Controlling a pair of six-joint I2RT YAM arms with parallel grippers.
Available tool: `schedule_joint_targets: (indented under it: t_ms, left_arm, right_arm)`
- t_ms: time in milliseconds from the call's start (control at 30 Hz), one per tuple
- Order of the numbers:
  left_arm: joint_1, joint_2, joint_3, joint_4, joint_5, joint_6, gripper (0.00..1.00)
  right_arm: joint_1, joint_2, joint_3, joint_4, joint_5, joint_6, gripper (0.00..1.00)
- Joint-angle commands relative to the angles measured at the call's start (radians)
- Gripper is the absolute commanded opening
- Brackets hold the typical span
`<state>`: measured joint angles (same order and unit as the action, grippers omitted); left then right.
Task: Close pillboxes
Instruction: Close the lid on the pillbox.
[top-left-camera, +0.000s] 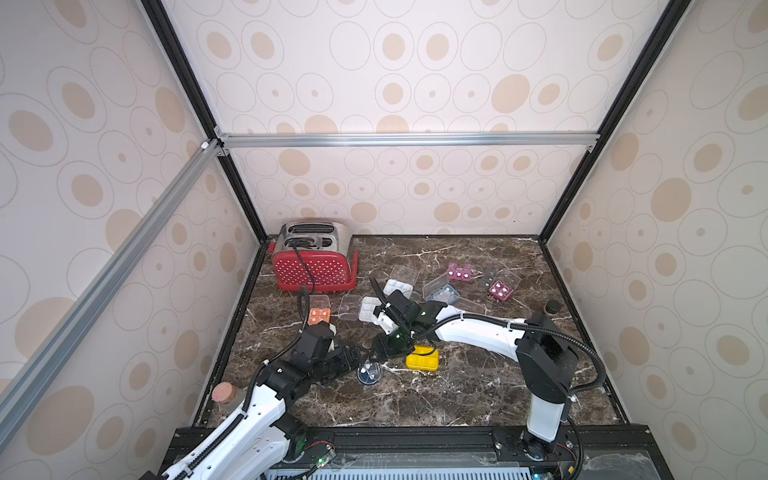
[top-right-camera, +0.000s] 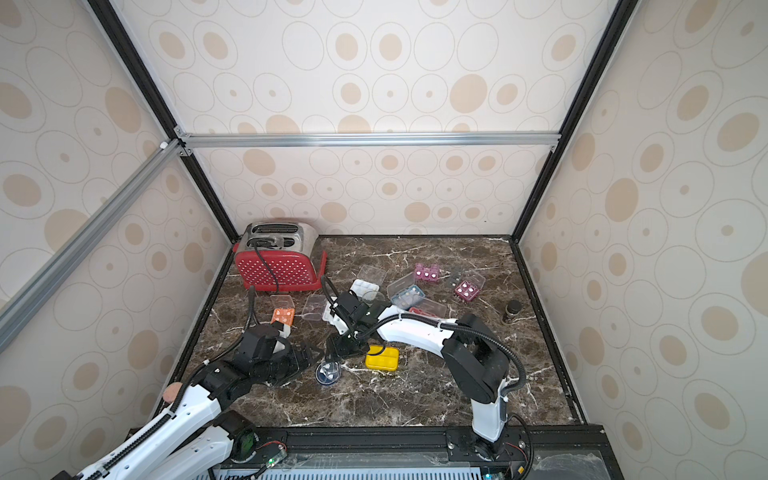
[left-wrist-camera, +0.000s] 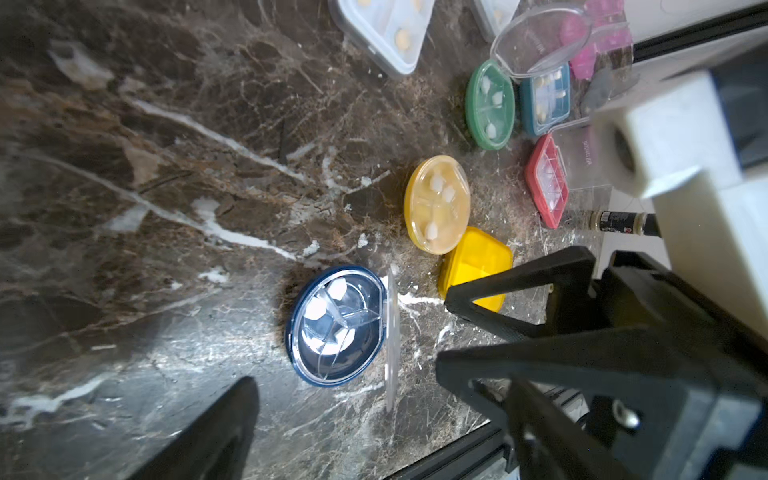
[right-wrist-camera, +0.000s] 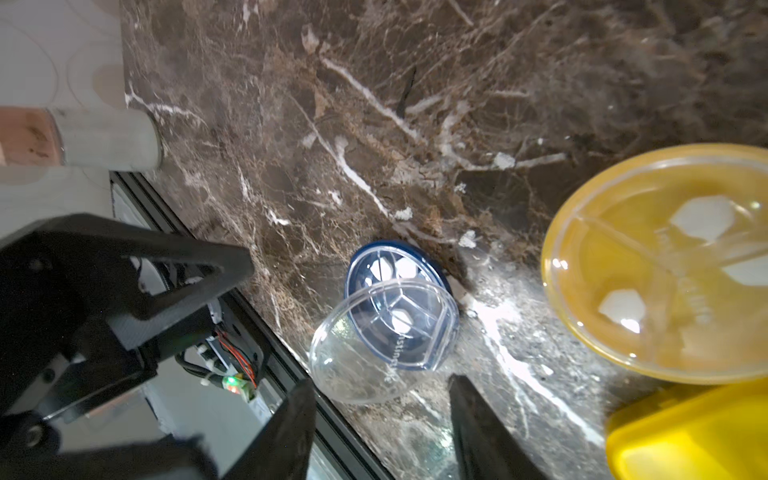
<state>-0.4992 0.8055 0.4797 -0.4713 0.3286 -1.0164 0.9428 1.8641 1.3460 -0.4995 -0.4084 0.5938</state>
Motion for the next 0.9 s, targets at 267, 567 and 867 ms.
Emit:
schedule_joint_targets:
  t_ms: [267, 567, 867]
  left_arm:
    - [0.006, 0.179, 0.028, 0.067, -0.001, 0.063, 0.93]
    - [0.005, 0.246, 0.002, 0.091, 0.004, 0.064, 0.66]
    - [0.005, 0.256, -0.03, 0.074, -0.026, 0.068, 0.54]
  right_arm:
    - [0.004, 0.059, -0.007, 0.001, -0.015, -0.015, 0.54]
    - [0.012, 0.099, 0.011, 0.009, -0.03, -0.02, 0.49]
    - [0.013, 0.12, 0.02, 0.006, -0.031, -0.023, 0.48]
